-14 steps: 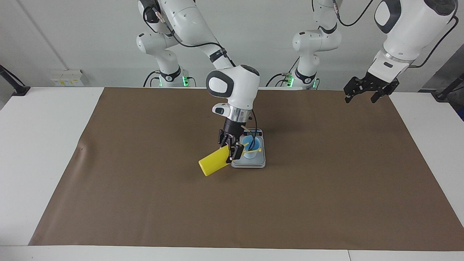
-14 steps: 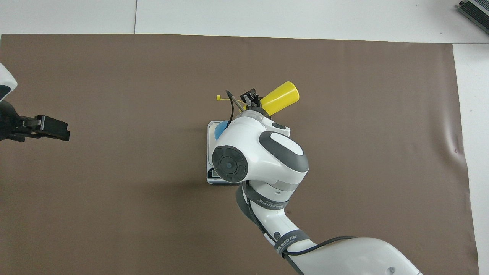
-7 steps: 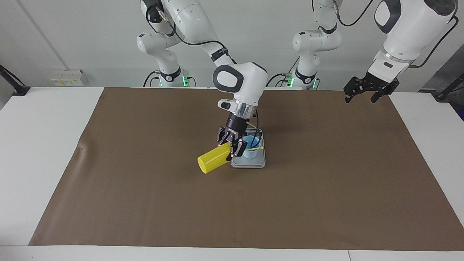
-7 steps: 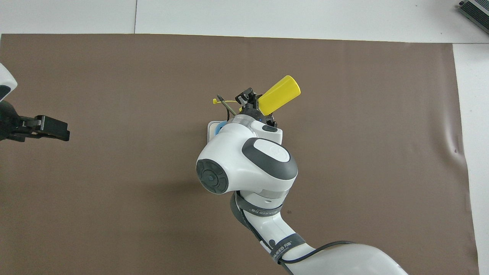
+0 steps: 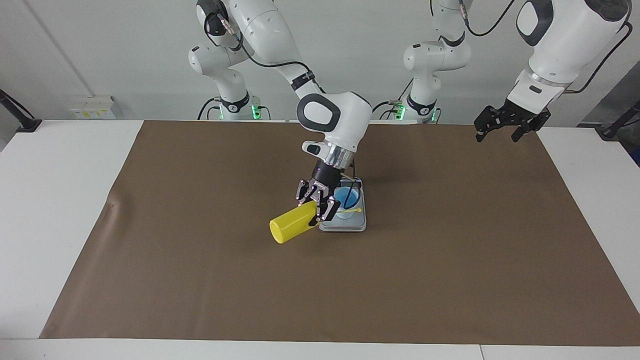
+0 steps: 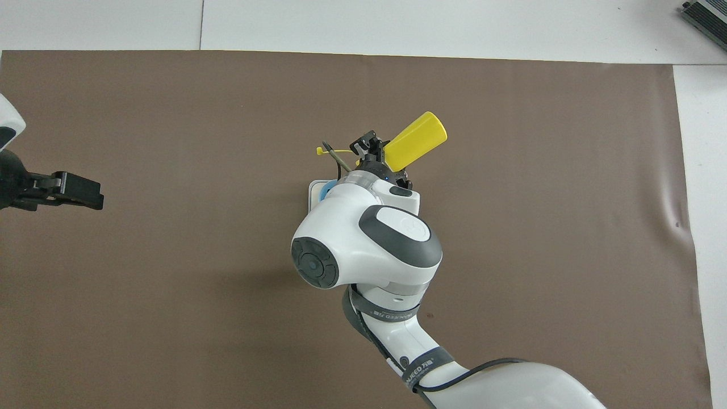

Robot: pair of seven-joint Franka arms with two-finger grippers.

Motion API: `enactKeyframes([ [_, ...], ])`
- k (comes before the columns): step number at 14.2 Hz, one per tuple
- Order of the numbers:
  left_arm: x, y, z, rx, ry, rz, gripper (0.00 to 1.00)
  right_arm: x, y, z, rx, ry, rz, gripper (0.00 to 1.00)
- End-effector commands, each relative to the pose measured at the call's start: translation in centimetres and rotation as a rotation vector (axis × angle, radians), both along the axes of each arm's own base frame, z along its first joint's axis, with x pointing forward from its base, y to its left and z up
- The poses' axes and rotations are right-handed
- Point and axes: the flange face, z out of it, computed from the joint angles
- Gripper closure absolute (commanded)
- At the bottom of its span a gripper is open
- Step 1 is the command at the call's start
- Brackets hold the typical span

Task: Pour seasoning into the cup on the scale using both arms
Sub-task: 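Tilt the bottle nozzle down into the cup with the right gripper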

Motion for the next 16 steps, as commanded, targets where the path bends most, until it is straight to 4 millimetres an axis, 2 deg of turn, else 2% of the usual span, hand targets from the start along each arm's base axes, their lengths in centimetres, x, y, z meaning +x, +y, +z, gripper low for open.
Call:
enactKeyframes([
  [1,-0.79,0.29,0.07,-0.009,-0.01,0.002,0.0,0.27,0.75,0.0,-0.039,-0.021,0.0,0.86],
  [16,-0.84,0.29,0.08,-0.009,-0.01,0.002,0.0,-0.62,1.34,0.68,0.001,0.004,-0.034,0.86],
])
